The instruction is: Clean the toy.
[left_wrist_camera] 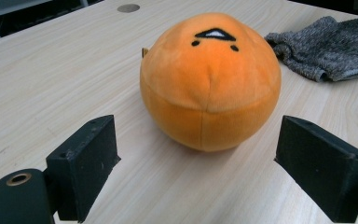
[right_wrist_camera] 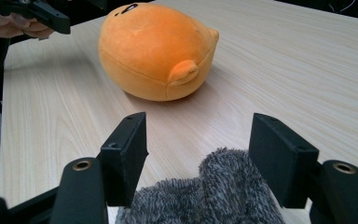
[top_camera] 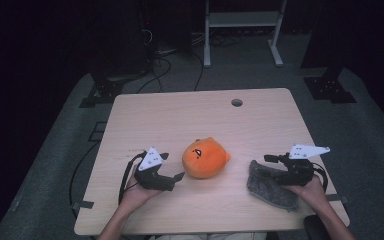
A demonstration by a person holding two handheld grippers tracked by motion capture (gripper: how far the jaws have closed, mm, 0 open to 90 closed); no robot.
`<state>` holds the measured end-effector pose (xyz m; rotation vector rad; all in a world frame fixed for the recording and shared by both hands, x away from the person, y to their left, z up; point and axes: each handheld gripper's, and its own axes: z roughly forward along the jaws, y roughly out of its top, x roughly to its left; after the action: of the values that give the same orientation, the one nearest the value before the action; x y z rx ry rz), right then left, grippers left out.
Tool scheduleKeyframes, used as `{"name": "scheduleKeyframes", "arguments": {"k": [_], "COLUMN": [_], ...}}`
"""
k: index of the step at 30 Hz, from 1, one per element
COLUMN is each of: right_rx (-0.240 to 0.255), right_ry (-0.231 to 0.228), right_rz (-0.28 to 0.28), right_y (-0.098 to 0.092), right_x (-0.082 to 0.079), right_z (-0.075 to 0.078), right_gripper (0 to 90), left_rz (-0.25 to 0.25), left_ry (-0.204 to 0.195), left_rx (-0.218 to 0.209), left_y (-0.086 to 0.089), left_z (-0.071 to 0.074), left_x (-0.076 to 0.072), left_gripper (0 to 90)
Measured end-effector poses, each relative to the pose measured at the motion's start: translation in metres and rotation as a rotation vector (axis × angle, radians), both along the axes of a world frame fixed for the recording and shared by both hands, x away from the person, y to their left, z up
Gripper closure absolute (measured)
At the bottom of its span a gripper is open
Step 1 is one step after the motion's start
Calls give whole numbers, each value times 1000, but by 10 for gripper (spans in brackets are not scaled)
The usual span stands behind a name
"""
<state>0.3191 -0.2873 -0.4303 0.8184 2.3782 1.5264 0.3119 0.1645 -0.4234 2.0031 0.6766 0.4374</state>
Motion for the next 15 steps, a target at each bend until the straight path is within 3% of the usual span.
{"name": "scheduleKeyframes", "arguments": {"k": [15], "right_rx": [-1], "right_ry": [3], "right_rz": [-2], "right_y": [1], "right_x": [0], "right_z": [-1], "right_gripper": [352], "left_rz": [45], "left_ry": [17], "left_rx": [-18], "left_y": [20], "left_z": [-10], "left_x": [-12], "left_gripper": [111]}}
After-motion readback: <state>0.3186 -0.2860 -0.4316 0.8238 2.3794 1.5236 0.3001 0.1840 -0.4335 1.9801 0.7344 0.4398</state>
